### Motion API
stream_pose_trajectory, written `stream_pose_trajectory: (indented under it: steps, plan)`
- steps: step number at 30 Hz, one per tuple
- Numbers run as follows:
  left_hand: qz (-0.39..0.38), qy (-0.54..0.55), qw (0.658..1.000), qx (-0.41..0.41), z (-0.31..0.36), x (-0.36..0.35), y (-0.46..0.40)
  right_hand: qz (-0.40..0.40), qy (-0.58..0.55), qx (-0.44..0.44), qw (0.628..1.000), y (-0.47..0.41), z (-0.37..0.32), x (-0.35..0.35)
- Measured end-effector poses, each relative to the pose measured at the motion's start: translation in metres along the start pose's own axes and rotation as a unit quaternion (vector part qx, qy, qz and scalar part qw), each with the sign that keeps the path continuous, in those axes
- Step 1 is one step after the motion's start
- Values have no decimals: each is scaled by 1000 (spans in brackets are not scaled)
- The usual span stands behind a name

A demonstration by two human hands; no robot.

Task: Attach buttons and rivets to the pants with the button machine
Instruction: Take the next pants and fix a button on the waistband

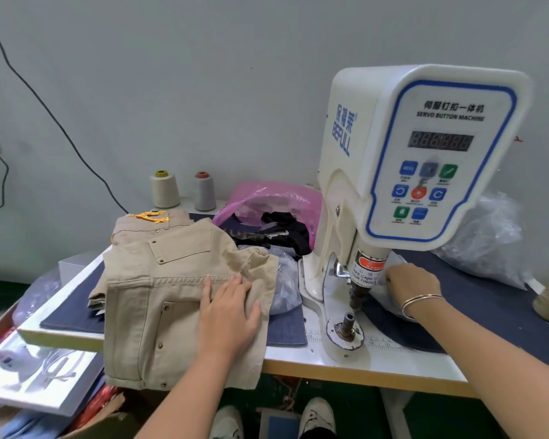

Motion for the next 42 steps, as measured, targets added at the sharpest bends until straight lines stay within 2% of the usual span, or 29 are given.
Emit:
stream_pose_trajectory:
  steps: [2, 4, 7, 9, 11, 15, 18, 20, 21, 28, 34, 38, 42]
  plan:
    - [-5, 0, 1000, 2, -1, 0, 0, 51, -83, -10, 995, -3, 12, -7]
    - [-7, -4, 1000, 3, -2, -1, 0, 97, -201, -25, 974, -1, 27, -11]
    - [-5, -2, 1000, 4, -2, -2, 0, 198, -380, -17, 903, 20, 36, -13]
    - [-2, 0, 1000, 4, -2, -2, 0, 219, -482, 3, 849, 44, 27, -13]
    - [0, 3, 1000, 4, -1, -2, 0, 163, -561, 25, 811, 66, 10, -18]
    - [3, 17, 1000, 4, -1, -1, 1, 0, -676, 40, 736, 89, -22, -32]
    - [2, 22, 1000, 7, 0, 0, 1, -66, -760, 28, 646, 91, -33, -41]
    - [6, 34, 999, 5, 0, -1, 1, -88, -792, 19, 604, 91, -34, -44]
    - [10, 44, 999, 6, 0, -1, 1, -87, -796, 21, 599, 91, -34, -45]
    - [22, 94, 995, 28, -2, 0, 2, -61, -774, 9, 630, 96, -37, -47]
    - [16, 88, 996, 27, -2, 1, 1, -23, -733, 23, 680, 102, -42, -44]
    - [17, 89, 996, 26, -1, 2, 1, -24, -753, 11, 658, 106, -44, -42]
    - [29, 97, 995, 22, -1, 2, 1, -49, -787, 3, 615, 107, -43, -40]
Point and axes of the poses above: each hand's wrist, its own y-axis away from the middle knuckle, its own x-axis out of the back of the hand, z = x × y, the point moved 1 cm from there along -y, towards the middle knuckle, and after that the axes turned 4 degrees about -z, right-handed, at the moved point
